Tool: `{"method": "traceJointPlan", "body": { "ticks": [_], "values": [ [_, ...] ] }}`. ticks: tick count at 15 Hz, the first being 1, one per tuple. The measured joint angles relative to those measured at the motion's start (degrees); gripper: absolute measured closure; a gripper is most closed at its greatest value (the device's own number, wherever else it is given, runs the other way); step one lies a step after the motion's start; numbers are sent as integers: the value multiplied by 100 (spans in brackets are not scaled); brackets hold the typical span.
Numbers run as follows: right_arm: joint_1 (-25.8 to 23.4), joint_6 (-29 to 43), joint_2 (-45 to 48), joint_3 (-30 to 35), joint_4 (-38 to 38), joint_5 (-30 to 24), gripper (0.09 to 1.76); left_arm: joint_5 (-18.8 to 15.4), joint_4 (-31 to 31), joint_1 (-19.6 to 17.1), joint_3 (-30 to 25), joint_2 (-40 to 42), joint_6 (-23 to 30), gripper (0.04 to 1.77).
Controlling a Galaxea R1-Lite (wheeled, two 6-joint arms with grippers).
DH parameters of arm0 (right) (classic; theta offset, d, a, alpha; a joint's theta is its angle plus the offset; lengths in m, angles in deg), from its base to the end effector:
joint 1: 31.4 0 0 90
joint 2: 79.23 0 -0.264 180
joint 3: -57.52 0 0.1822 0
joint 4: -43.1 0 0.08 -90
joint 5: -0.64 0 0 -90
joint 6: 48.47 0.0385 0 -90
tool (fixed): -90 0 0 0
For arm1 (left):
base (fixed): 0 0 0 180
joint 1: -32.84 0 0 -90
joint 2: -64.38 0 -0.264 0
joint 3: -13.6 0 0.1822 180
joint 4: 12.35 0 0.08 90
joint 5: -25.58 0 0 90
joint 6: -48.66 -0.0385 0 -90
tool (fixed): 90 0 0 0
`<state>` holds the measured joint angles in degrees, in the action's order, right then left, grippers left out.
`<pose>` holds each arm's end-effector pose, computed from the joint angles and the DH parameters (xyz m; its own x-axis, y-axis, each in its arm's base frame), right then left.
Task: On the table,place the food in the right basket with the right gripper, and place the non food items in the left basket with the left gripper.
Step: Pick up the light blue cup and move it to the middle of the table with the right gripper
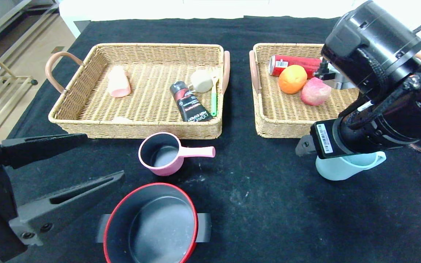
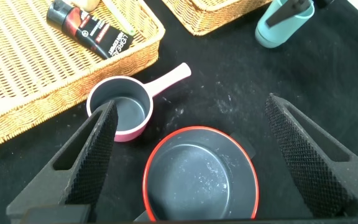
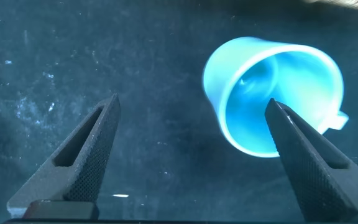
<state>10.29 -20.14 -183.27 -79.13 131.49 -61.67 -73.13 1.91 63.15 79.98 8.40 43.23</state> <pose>0.2222 0.1740 0.2600 0.6809 -0.0158 -0.7322 -0.0536 0.9960 -0.0713 0.1259 -0.0804 0.2438 0.7750 -0.6285 -0.0665 0.6320 0.7704 0.0843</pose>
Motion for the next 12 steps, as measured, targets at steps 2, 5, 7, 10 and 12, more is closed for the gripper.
{"method": "traceJointPlan", "body": {
  "ticks": [2,5,7,10,12],
  "values": [
    [-90,39,-127,5,-22,-33,15,2,-4,0,2,13,-2,9],
    [-243,44,-232,-22,-38,-16,15,2,-6,0,2,22,-6,9],
    [-333,48,-265,-30,-38,-39,15,5,-1,0,2,24,-9,9],
    [-429,113,-328,-17,-50,-188,14,5,0,0,2,24,-33,9],
    [-507,212,-389,-17,-72,-238,14,6,-1,0,-4,22,-35,9]
  ]
}}
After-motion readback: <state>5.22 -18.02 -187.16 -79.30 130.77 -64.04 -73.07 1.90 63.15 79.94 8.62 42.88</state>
